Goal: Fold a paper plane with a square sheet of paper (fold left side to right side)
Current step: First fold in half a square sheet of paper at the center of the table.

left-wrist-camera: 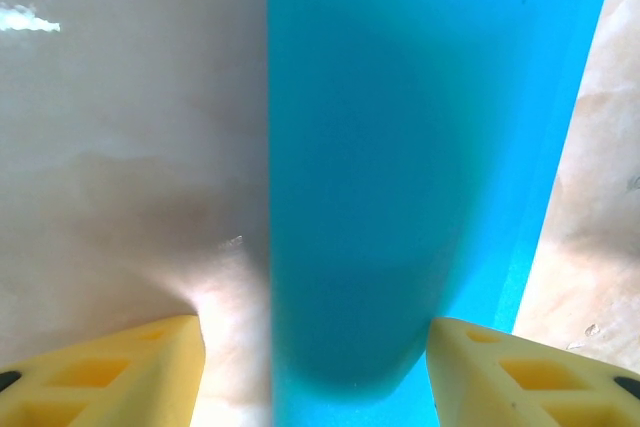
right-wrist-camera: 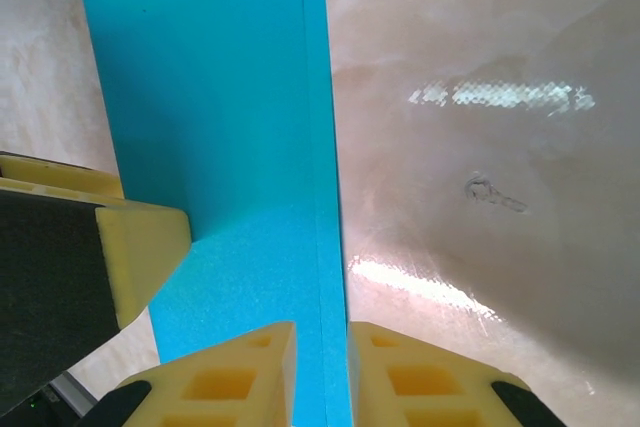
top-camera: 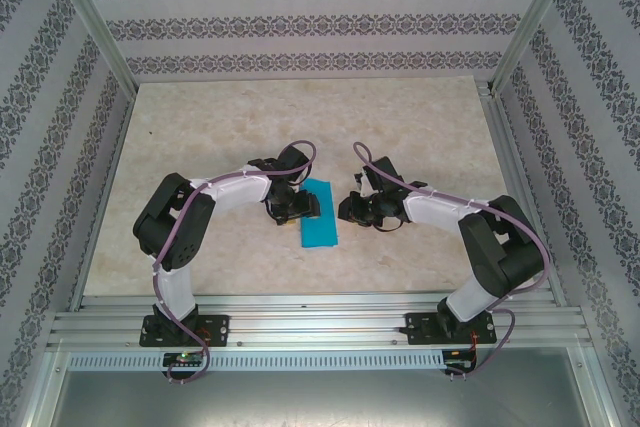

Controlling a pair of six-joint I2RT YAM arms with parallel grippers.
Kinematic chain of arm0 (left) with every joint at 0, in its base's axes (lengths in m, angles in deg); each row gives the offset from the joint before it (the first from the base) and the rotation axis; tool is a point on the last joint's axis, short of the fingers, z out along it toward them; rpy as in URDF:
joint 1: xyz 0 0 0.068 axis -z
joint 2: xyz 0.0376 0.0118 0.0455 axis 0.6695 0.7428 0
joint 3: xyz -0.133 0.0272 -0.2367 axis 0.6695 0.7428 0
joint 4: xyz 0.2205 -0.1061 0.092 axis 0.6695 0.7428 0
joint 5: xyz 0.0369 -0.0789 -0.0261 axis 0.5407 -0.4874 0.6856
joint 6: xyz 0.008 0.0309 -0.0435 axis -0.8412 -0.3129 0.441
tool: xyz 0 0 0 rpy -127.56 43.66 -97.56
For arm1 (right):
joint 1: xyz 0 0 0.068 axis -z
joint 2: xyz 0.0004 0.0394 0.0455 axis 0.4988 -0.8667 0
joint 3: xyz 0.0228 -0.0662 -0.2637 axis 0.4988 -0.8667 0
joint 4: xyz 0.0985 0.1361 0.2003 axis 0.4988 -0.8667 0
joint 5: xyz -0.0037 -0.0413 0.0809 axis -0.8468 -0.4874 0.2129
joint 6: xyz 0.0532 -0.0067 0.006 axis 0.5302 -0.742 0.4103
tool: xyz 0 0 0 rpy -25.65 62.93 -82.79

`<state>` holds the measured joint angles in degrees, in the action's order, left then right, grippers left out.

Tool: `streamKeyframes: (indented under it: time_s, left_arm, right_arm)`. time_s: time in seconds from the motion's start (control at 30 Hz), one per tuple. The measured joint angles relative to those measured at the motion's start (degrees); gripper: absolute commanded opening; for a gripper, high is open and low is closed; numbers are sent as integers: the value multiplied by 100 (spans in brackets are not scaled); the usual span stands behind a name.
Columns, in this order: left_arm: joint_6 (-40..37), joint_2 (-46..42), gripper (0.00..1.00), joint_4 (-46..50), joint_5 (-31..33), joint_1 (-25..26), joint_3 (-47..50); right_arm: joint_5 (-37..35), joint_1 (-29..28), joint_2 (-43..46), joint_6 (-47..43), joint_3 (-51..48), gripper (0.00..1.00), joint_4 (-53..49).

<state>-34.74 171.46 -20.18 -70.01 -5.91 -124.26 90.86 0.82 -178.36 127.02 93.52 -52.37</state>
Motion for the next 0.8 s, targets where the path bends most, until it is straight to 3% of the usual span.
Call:
streamKeyframes:
  time_s: [0.8]
  left_arm:
    - [-4, -9, 61, -157, -273, 151, 0]
  right_arm:
    - [-20, 114, 334, 0, -254, 21, -2]
